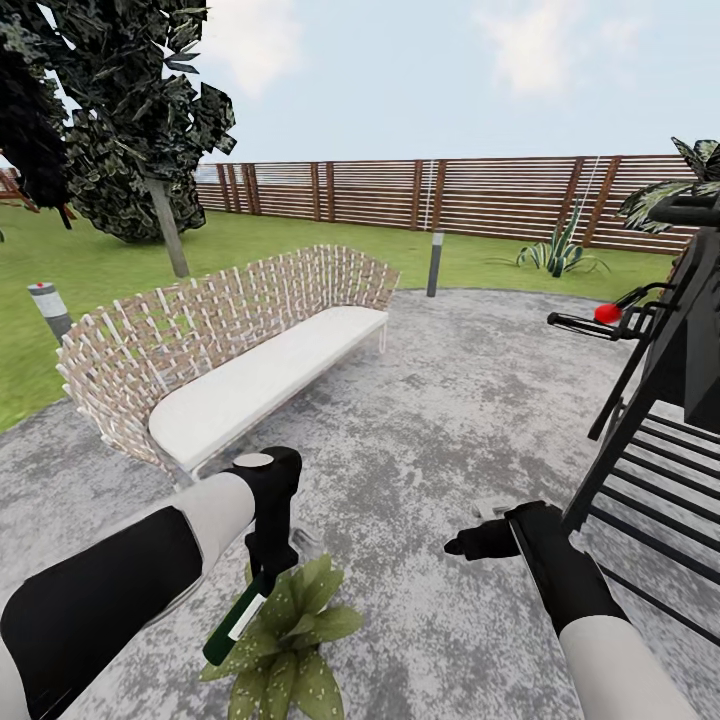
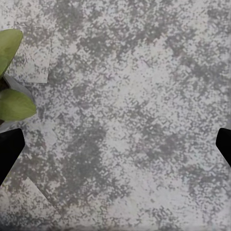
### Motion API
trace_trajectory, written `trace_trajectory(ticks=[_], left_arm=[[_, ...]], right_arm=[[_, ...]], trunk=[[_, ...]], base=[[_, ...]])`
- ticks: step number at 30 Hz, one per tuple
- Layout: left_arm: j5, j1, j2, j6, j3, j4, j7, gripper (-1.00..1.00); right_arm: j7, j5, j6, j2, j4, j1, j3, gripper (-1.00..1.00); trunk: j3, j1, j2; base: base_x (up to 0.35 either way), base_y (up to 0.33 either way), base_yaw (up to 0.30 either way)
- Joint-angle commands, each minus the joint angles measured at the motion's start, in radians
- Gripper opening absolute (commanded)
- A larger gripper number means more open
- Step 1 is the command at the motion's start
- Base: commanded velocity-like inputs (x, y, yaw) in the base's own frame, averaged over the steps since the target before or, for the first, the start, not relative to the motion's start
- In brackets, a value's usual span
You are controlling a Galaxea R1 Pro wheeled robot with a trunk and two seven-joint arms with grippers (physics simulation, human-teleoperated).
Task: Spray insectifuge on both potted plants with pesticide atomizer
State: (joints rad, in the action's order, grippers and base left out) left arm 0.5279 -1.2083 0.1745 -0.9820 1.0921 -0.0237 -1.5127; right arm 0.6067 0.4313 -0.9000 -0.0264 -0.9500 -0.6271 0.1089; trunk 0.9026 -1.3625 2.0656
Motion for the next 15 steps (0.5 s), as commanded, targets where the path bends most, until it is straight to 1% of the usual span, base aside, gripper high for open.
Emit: trace_trajectory(ticks=[1,4,7,9,12,15], left_arm=[[0.011,-0.001,0.0,-0.01,-0.002,-0.001,-0.009,-1.0],[0.011,0.0,0.0,-0.01,-0.002,-0.001,-0.009,-1.0],[0.011,0.0,0.0,-0.01,-0.001,-0.001,-0.009,-1.0],[0.011,0.0,0.0,-0.01,-0.001,-0.001,-0.009,-1.0],[0.011,0.0,0.0,-0.01,-0.001,-0.001,-0.009,-1.0],[0.011,0.0,0.0,-0.01,0.0,-0.001,-0.009,-1.0]], right_arm=[[0.01,0.01,-0.002,0.0,-0.001,0.0,0.002,1.0],[0.01,0.01,-0.002,0.0,-0.001,0.0,0.002,1.0],[0.01,0.01,-0.002,0.0,-0.001,0.0,0.002,1.0],[0.01,0.01,-0.002,0.0,-0.001,0.0,0.001,1.0],[0.01,0.01,-0.002,0.0,-0.001,-0.001,0.001,1.0],[0.01,0.01,-0.002,0.0,-0.001,-0.001,0.001,1.0]], trunk=[[0.001,0.0,0.0],[0.001,0.0,0.0],[0.001,0.0,0.0],[0.001,0.0,0.0],[0.001,0.0,0.0],[0.001,0.0,0.0]], base=[[0.0,0.0,0.0],[0.0,0.0,-0.047],[0.0,0.0,-0.213],[-0.007,-0.163,-0.269],[-0.052,-0.268,-0.225],[-0.017,-0.182,-0.08]])
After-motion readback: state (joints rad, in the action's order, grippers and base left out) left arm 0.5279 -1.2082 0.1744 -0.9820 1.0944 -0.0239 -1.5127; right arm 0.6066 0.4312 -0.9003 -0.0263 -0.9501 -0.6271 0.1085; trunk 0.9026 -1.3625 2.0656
